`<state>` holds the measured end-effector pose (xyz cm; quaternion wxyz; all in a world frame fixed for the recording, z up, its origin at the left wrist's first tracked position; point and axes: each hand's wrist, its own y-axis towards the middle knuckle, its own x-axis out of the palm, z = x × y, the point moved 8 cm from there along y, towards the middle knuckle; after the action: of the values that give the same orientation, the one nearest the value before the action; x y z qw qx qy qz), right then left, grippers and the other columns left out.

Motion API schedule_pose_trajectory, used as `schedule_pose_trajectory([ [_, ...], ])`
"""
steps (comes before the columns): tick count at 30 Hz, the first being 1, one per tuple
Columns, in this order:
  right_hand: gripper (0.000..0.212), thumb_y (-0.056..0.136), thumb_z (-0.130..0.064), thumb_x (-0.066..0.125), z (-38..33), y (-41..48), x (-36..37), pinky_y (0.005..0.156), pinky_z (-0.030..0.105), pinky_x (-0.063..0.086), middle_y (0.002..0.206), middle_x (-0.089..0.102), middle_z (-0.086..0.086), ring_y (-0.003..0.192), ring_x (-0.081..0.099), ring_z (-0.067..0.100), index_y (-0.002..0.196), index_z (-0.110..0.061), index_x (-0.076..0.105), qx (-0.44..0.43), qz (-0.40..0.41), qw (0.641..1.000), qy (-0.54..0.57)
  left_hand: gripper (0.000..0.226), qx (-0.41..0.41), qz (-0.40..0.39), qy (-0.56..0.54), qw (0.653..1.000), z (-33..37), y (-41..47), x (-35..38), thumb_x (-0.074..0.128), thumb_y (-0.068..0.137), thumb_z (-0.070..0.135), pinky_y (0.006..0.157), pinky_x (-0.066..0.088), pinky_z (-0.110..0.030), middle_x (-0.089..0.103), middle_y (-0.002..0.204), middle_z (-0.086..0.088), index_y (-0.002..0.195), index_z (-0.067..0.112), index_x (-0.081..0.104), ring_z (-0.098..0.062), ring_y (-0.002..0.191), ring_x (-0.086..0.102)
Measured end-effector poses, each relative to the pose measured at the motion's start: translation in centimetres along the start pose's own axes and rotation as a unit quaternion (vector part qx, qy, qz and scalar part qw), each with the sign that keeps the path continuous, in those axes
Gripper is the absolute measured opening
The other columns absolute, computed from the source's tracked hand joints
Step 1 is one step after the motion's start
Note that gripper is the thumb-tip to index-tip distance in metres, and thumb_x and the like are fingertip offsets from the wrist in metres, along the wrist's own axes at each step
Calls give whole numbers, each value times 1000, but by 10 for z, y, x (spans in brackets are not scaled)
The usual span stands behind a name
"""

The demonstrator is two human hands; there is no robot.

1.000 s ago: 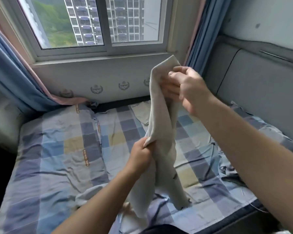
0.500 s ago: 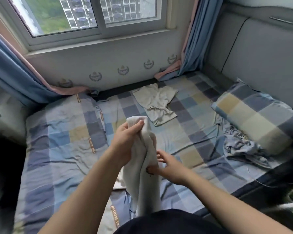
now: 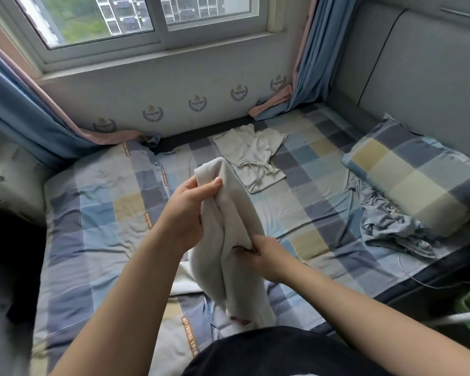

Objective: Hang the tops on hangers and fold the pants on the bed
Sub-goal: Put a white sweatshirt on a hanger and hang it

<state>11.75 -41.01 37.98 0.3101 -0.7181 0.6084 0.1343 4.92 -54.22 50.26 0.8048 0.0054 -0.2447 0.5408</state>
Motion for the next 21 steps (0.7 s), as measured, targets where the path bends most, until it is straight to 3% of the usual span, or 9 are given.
schedule_pose_trajectory([
  [3,22,93,-42,62,0,2,-19,84,42,55,103,75,0,101,69,23,106,-26,71,-34,34,997,58,27,9,17,32,999,14,6,-19,67,90,14,71,60,-37,73,94,-10,116,12,70,-25,84,71],
  [5,27,90,-46,63,-4,2,-36,81,42,54,96,76,3,94,70,21,100,-23,73,-32,52,987,150,30,11,34,134,990,23,13,-34,66,95,20,75,55,-31,74,98,2,125,18,65,-21,91,69],
  [8,37,91,-47,61,-2,8,-70,66,40,49,78,72,3,77,62,16,89,-11,71,7,145,958,249,59,14,110,302,947,22,17,-56,70,93,33,86,45,-28,65,118,13,146,23,48,-14,109,62],
  [10,30,98,-40,61,5,12,-82,65,37,52,81,72,2,79,63,20,89,-14,72,62,185,927,322,49,42,121,365,922,13,13,-53,73,89,40,84,49,-24,65,118,8,132,22,59,-11,107,64],
  [13,25,101,-36,58,3,16,-85,65,39,59,95,74,8,90,69,26,97,-14,69,100,202,881,416,39,16,88,382,920,-29,5,-41,77,81,52,65,52,-19,73,97,2,103,23,65,-9,85,71],
  [15,26,102,-34,56,-7,15,-89,62,37,59,99,75,11,92,73,29,104,-11,68,91,207,855,467,57,-37,66,388,918,-64,0,-41,82,71,60,61,50,-16,71,100,1,108,21,61,-8,86,70],
  [18,32,103,-33,53,-24,9,-97,69,44,61,103,75,18,93,74,32,113,-6,66,65,199,819,534,88,-80,32,339,937,-101,-4,-47,87,56,60,77,58,-27,64,119,3,128,25,50,-10,105,66],
  [21,36,105,-32,50,-35,3,-103,75,45,62,107,74,20,93,74,32,121,-3,63,39,188,786,588,72,-89,5,327,941,-127,1,-63,90,66,37,93,57,-39,71,119,-1,129,19,60,-20,111,67],
])
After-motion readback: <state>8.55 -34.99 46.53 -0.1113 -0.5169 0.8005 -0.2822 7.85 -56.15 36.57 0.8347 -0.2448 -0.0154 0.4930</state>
